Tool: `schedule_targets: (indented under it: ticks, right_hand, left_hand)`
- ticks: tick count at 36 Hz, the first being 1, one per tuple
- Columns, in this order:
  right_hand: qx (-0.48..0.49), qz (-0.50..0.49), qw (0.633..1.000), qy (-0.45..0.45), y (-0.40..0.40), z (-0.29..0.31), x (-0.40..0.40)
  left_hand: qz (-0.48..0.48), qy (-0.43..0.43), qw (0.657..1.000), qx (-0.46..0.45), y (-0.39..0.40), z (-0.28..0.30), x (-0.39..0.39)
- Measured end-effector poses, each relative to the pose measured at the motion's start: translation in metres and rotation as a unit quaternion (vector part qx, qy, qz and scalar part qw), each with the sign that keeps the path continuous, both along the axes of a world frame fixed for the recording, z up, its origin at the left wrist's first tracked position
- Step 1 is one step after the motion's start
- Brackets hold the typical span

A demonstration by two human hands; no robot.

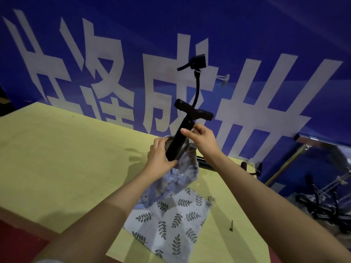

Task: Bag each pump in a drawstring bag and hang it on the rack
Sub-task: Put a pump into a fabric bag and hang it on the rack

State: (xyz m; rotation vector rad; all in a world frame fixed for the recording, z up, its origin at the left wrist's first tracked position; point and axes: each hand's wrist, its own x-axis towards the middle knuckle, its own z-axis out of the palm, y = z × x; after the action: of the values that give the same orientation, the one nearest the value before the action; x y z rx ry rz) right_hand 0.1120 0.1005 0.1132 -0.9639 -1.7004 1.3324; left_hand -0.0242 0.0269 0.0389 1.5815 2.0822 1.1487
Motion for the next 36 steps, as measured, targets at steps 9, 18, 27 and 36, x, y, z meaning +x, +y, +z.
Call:
schedule_targets:
  ticks: [9,18,27,36]
  right_hand:
    - [0.028,0.027,0.996,-0.082,-0.013,-0.029,-0.003]
    - [0.032,0.050,0.993,-0.106,-0.015,-0.030,-0.007]
    - [0.070,0.120,0.974,-0.179,-0.015,-0.015,0.011]
    - [0.233,-0.061,0.942,-0.235,-0.005,-0.003,0.030]
  left_hand:
    - [-0.013,-0.165,0.983,0.082,-0.015,0.021,-0.008]
    - [0.060,0.004,0.968,0.244,-0.016,0.057,0.002]
    - [0.088,0.439,0.889,0.093,-0.003,0.071,0.010]
    - [0.018,0.401,0.916,-0.010,-0.008,0.100,0.027]
